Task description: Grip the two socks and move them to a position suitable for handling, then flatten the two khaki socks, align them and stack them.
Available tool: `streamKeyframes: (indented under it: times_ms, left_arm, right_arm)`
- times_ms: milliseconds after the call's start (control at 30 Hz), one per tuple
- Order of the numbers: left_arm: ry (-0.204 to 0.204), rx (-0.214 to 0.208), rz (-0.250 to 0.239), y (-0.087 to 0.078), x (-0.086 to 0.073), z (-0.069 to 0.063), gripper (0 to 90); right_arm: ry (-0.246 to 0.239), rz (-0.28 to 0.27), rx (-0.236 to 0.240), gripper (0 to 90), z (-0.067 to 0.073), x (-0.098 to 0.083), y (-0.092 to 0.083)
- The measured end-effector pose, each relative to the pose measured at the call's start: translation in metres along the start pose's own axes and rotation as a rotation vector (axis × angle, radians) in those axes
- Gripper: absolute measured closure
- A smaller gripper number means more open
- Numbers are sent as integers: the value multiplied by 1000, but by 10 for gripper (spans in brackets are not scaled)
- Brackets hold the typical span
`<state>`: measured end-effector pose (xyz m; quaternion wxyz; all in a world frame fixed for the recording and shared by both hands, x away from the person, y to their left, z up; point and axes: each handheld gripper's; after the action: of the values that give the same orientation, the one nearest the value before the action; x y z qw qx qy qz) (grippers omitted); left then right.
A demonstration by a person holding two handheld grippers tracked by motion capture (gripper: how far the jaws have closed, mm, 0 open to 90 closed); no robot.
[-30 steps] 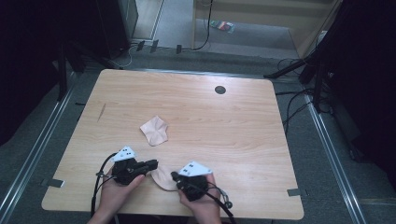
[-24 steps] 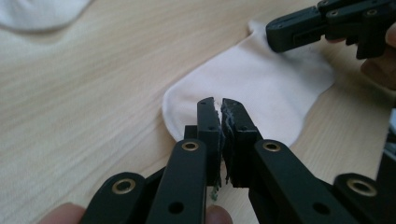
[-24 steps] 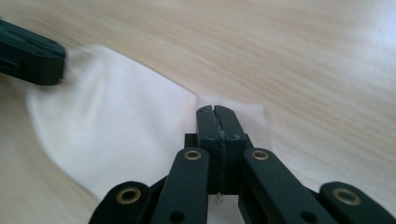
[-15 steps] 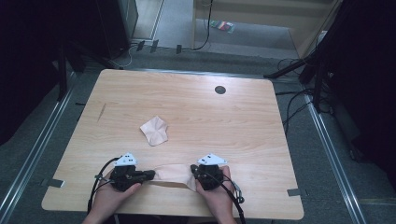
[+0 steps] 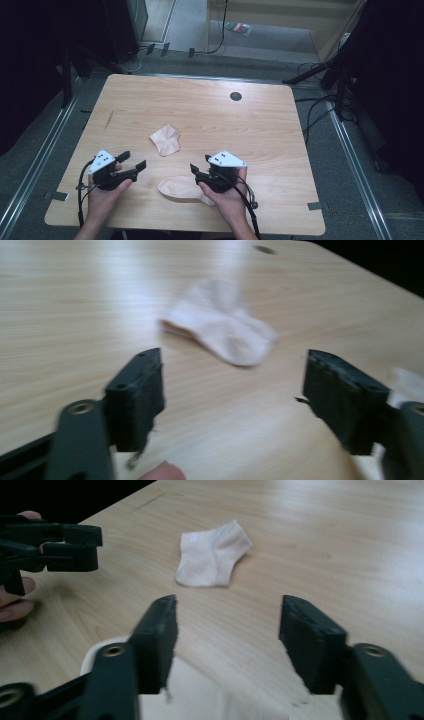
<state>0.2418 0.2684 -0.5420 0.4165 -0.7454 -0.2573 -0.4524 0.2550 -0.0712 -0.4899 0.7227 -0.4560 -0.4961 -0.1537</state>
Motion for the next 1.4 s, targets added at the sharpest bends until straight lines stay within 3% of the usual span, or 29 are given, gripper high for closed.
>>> streamKeyframes:
  times_ms: [33, 133, 233, 300, 367, 400, 433, 467, 500, 600, 633, 733, 767, 900, 1067, 1200, 1267, 1367, 1400]
  left_arm:
    - [-37, 18, -14, -3, 1, 10, 134]
    - [-48, 36, -25, -6, 0, 19, 82]
    - [-93, 51, -28, -4, -2, 26, 79]
    - [-96, 57, -31, -4, -3, 26, 79]
    - [-78, 59, -22, -2, -3, 25, 79]
    - [-78, 59, -22, -2, -3, 25, 80]
    - [-81, 60, -22, -1, -4, 25, 80]
    - [-81, 60, -22, -1, -4, 25, 80]
    - [-89, 59, -21, -1, -4, 25, 80]
    - [-90, 62, -17, -1, -4, 25, 80]
    - [-86, 62, -13, 0, -4, 25, 80]
    - [-84, 64, -10, 0, -4, 25, 81]
    - [-89, 62, -13, 0, -4, 25, 81]
    - [-96, 59, -13, 1, -4, 25, 82]
    - [-96, 63, -8, 1, -4, 25, 83]
    - [-96, 64, -5, 1, -4, 25, 83]
    - [-97, 63, -4, 1, -4, 25, 84]
    - [-103, 58, 3, 1, -4, 26, 84]
    - [-103, 58, 3, 1, -4, 26, 84]
  right_arm:
    - [-33, 3, -8, 282, 6, 12, 7]
    - [-65, 4, -5, 263, 11, 23, 16]
    - [-101, -10, 24, 281, 23, 41, 34]
    - [-107, -10, 31, 284, 25, 44, 39]
    - [-140, 13, 37, 343, 32, 53, 59]
    - [-140, 13, 37, 343, 32, 53, 59]
    - [-155, 38, 47, 368, 34, 56, 74]
    - [-155, 38, 47, 368, 34, 56, 74]
    - [-174, 64, 46, 408, 36, 58, 88]
    - [-195, 103, 40, 426, 38, 57, 102]
    - [-211, 145, 4, 433, 39, 56, 115]
    - [-194, 175, -39, 443, 36, 56, 126]
    - [-131, 201, -72, 452, 26, 55, 138]
    - [-77, 237, -79, 433, 13, 51, 156]
    - [-105, 232, -77, 394, 20, 49, 163]
    - [-134, 261, -87, 366, 31, 49, 173]
    - [-157, 282, -100, 408, 34, 47, 179]
    - [-180, 266, -83, 765, 35, 44, 177]
    - [-180, 266, -83, 765, 35, 44, 177]
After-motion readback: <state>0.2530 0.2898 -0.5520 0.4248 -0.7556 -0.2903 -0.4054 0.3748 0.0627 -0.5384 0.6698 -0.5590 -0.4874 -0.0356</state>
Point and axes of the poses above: each handheld gripper's, and its own axes: y roughly forward along the jaws, x roughly out of its top, z roughly to its left, and after that the axes turned 6 degrees about -x, right-handed
